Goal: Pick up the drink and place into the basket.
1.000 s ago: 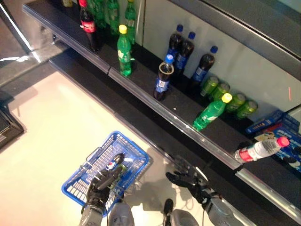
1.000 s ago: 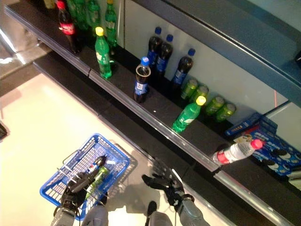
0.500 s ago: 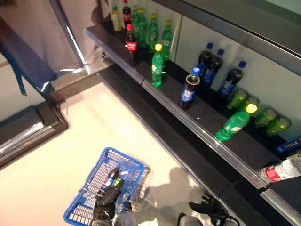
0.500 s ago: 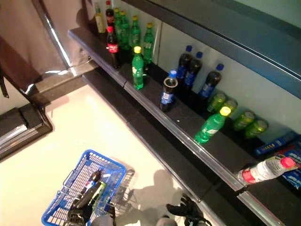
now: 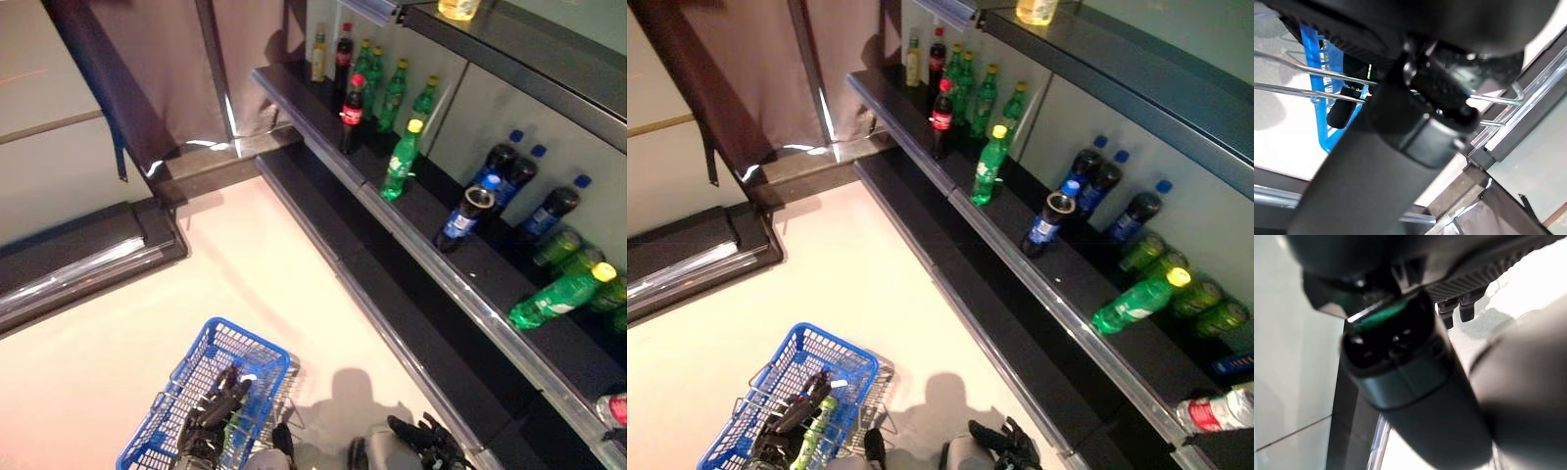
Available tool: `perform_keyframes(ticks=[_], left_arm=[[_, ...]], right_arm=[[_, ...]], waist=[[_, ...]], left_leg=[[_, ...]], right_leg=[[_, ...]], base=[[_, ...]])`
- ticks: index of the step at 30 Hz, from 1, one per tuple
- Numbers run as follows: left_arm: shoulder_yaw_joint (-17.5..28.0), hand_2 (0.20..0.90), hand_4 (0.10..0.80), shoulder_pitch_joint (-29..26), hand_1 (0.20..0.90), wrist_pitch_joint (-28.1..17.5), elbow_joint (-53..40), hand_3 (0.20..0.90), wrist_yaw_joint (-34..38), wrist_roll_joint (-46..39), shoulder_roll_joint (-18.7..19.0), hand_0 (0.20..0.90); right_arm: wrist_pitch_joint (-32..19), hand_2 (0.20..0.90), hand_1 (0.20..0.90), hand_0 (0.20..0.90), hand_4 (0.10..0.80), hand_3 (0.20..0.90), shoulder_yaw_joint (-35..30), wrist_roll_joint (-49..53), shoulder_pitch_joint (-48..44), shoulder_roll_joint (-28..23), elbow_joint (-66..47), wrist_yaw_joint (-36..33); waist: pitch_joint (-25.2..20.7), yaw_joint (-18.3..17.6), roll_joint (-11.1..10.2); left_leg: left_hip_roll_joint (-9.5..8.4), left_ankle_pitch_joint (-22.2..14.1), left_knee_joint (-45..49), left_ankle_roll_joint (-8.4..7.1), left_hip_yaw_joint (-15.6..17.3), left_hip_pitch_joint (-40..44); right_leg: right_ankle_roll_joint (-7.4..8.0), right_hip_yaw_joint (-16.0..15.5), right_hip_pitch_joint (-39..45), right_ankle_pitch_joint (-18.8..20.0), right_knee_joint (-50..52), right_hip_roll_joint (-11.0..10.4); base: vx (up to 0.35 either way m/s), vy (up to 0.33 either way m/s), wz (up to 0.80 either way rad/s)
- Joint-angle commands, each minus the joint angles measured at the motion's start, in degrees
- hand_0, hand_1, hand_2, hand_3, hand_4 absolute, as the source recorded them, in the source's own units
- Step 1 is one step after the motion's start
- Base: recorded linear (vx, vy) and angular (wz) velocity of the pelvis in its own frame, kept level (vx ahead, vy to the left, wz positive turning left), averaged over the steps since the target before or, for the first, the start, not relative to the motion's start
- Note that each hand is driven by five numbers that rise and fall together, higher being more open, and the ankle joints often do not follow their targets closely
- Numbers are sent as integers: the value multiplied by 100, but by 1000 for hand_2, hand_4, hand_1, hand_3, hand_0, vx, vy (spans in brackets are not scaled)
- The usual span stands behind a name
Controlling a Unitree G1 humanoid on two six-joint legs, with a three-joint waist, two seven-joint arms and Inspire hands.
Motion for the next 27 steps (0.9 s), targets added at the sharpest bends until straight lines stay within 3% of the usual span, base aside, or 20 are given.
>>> perform_keyframes(ticks=[1,3,4,5,8,9,10,11,12,13,15,18,19,20,21,23,24,25,26,27], left_arm=[[-126,300,100,-523,300,-871,-1130,200,-691,374,119,300],[-136,300,100,-499,300,-853,-1016,200,-814,392,64,300],[-160,300,100,-428,300,-888,-945,200,-940,410,41,300],[-160,300,100,-369,300,-916,-894,200,-1014,436,31,300],[-171,300,100,-223,300,-909,-805,200,-1221,468,13,300],[-179,300,100,-202,300,-906,-798,200,-1241,479,13,300],[-229,300,100,-168,300,-918,-764,200,-1299,506,-9,300],[-312,300,100,-181,300,-852,-686,200,-1257,483,-46,300],[-297,300,100,-189,300,-781,-650,200,-1202,414,-100,300],[-287,300,100,-170,300,-756,-614,200,-1211,344,-154,300],[-354,300,100,-125,300,-914,-611,200,-1156,378,-259,300],[-378,300,100,-111,300,-931,-663,200,-1044,263,-261,300],[-378,300,100,-111,300,-931,-663,200,-1044,263,-261,300],[-245,300,100,-106,300,-902,-783,200,-1031,14,-197,300],[-199,300,100,-95,300,-910,-852,200,-1048,-5,-156,300],[-131,300,100,-67,300,-832,-890,200,-1088,-84,-117,300],[-76,300,100,-97,300,-761,-797,200,-1134,-131,-99,300],[-76,300,100,-97,300,-761,-797,200,-1134,-131,-99,300],[-50,300,100,-89,300,-765,-761,200,-1135,-173,-116,300],[-47,300,100,-88,300,-767,-755,200,-1135,-180,-121,300]], right_arm=[[-387,900,900,900,800,900,-103,299,170,-388,174,-37],[-480,900,900,900,800,900,-150,496,182,-371,259,-5],[-533,900,900,900,800,900,-186,544,175,-341,291,13],[-544,900,900,900,800,900,-215,531,160,-318,333,18],[-502,900,900,900,800,900,-281,614,93,-289,412,53],[-500,900,900,900,800,900,-284,607,91,-297,434,66],[-516,900,900,900,800,900,-294,534,73,-322,527,104],[-507,900,900,900,800,900,-293,508,83,-348,630,43],[-423,900,900,900,800,900,-289,513,83,-343,571,-85],[-443,900,900,900,800,900,-251,519,98,-358,481,-127],[-567,900,900,900,800,900,-98,105,77,-440,366,31],[-494,900,900,900,800,900,42,-21,65,-529,212,32],[-494,900,900,900,800,900,42,-21,65,-529,212,32],[-445,900,900,900,800,900,201,-87,-62,-697,105,87],[-437,900,900,900,800,900,228,-73,-183,-759,109,169],[-354,900,900,900,800,900,222,-120,-376,-806,147,248],[-303,900,900,900,800,900,232,-116,-403,-809,203,246],[-303,900,900,900,800,900,232,-116,-403,-809,203,246],[-291,900,900,900,800,900,241,-120,-391,-815,226,263],[-286,900,900,900,800,900,242,-136,-389,-817,230,276]], waist=[[-482,-184,-81],[-501,-277,-164],[-465,-337,-191],[-436,-354,-211],[-331,-364,-257],[-347,-341,-182],[-390,-335,-151],[-509,-440,-114],[-597,-493,-34],[-685,-534,-9],[-724,-428,-104],[-668,-277,-231],[-668,-277,-231],[-450,64,-342],[-372,186,-347],[-353,267,-300],[-373,327,-235],[-373,327,-235],[-351,387,-209],[-358,395,-200]], left_leg=[[-373,-390,288,-150,266,198],[-549,-544,265,-98,124,292],[-639,-760,343,-36,-8,391],[-667,-867,409,-8,-27,464],[-724,-1302,791,117,-49,722],[-672,-1447,834,119,-79,801],[-680,-1638,1025,143,-55,902],[-649,-1430,1426,47,-99,926],[-517,-1043,1863,-165,-58,996],[-373,-412,2715,-464,-129,946],[-350,415,4027,-782,-202,435],[-404,505,4830,-725,-337,-305],[-404,505,4830,-725,-337,-305],[-283,240,4517,-449,-623,-1414],[-203,127,3986,-374,-703,-1443],[151,116,2158,-344,-689,-1229],[487,376,940,-457,-1034,-1137],[487,376,940,-457,-1034,-1137],[588,508,455,-517,-1392,-1090],[609,537,385,-530,-1449,-1094]], right_leg=[[234,168,207,1391,-1302,129],[384,377,-171,1937,-1658,132],[520,376,-489,2295,-1813,54],[568,293,-626,2418,-1902,-12],[583,-76,-822,2500,-1695,-144],[603,-112,-752,2412,-1680,-82],[498,-220,-661,2302,-1586,-68],[227,-104,-678,2103,-1272,75],[56,-201,-619,1901,-1150,190],[-144,-208,-489,1715,-1141,326],[-367,-225,-57,1528,-1324,385],[-430,-137,159,1433,-1325,312],[-430,-137,159,1433,-1325,312],[-413,291,501,1224,-1228,292],[-378,521,625,1125,-1200,316],[-272,876,781,987,-1244,418],[-211,1106,863,835,-1153,477],[-211,1106,863,835,-1153,477],[-193,1292,940,727,-1064,497],[-194,1321,938,718,-1051,506]], base=[[164,-1,44],[359,-25,46],[489,-54,12],[505,-59,-5],[429,-40,4],[547,-26,-3],[617,-44,5],[673,-93,23],[670,-147,34],[537,-166,36],[541,-188,14],[222,-58,-55],[286,18,-77],[392,72,-28],[577,156,-78],[559,305,-140],[427,290,-162],[399,281,-137],[154,108,-86],[154,108,-46]])
